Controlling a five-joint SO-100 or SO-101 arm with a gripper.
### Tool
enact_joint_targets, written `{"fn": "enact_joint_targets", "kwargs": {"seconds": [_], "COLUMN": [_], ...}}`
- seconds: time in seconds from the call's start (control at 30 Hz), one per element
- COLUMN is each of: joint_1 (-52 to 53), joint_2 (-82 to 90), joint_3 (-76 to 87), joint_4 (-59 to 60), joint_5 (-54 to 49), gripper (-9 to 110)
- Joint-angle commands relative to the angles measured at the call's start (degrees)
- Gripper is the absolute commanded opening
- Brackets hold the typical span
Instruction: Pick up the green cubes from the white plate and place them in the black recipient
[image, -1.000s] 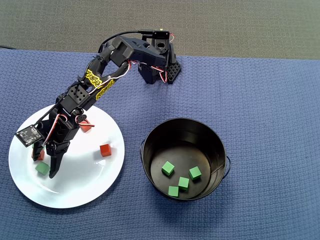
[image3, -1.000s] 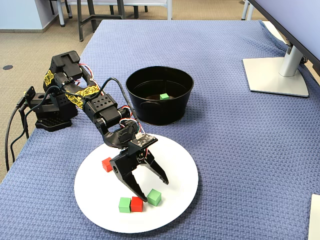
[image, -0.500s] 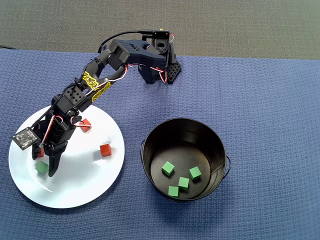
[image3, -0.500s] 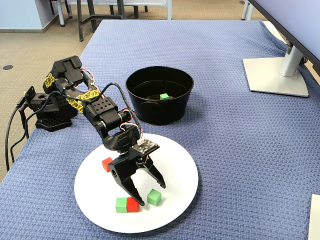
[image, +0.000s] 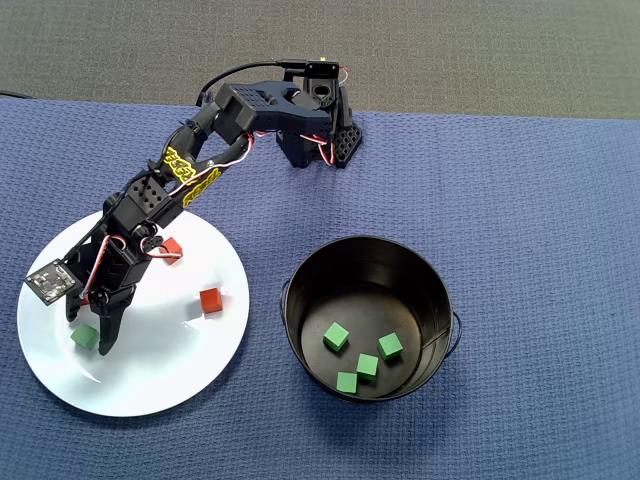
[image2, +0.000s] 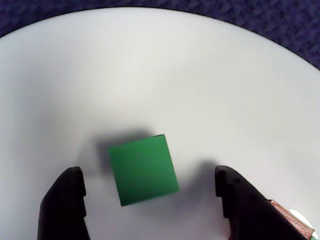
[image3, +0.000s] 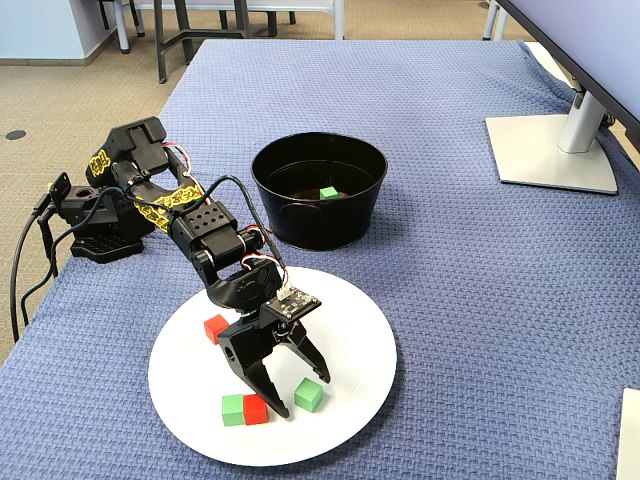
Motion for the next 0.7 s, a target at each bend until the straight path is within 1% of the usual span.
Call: {"fn": "enact_joint_targets", "kwargs": {"seconds": [0.0, 0.13, 0.23, 0.43, 0.67], "joint_1": [-0.4, -0.7, -0.7, -0.7, -0.7], "joint_2": [1.0, 0.6, -0.4, -1.6, -1.8], "joint_3": [-4.2, -4.3, -4.4, -6.1, -6.2], "joint_4": [-1.7, -2.6, -5.4, -4.6, -4.8], "joint_5": [0.7, 0.9, 0.9, 1.1, 1.6], "gripper": [26, 25, 22, 19, 7]}}
